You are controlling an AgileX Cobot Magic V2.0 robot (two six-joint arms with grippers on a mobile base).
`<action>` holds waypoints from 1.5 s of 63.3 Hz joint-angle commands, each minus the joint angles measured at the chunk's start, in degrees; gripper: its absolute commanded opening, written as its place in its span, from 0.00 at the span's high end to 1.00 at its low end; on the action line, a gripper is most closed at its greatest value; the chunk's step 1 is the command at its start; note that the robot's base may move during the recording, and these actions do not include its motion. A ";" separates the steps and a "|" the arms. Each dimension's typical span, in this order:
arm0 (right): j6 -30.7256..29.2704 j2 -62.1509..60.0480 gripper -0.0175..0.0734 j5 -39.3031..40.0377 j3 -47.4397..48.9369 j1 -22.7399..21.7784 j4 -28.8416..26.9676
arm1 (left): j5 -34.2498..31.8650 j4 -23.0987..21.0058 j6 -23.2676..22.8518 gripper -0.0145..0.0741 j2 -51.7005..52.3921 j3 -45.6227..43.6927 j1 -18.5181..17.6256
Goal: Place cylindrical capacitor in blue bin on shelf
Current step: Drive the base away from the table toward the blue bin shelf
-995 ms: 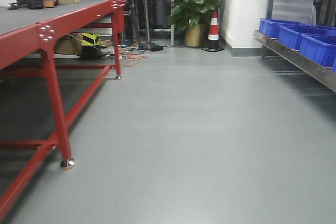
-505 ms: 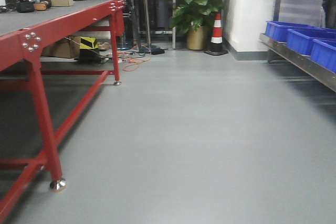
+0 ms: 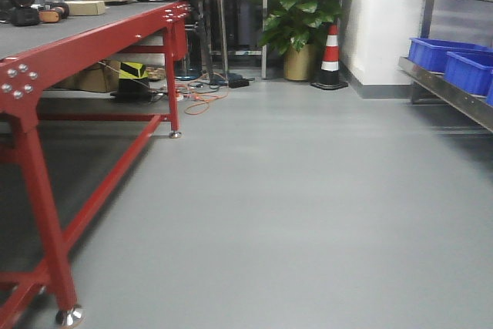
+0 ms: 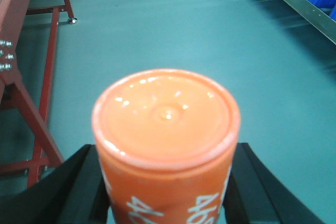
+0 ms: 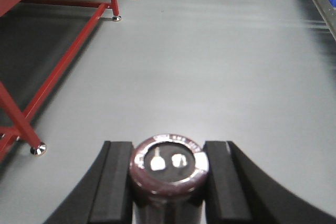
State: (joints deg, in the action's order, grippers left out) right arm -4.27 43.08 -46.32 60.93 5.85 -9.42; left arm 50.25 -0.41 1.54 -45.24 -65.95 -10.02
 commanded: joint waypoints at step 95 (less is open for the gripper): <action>-0.10 -0.35 0.99 1.76 -0.08 0.01 0.23 | -1.72 -0.29 -0.26 0.96 0.23 -0.02 0.06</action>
State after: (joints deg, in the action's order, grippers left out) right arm -4.27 43.08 -46.26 60.93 5.85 -9.53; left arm 50.25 -0.41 1.54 -45.24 -65.95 -10.02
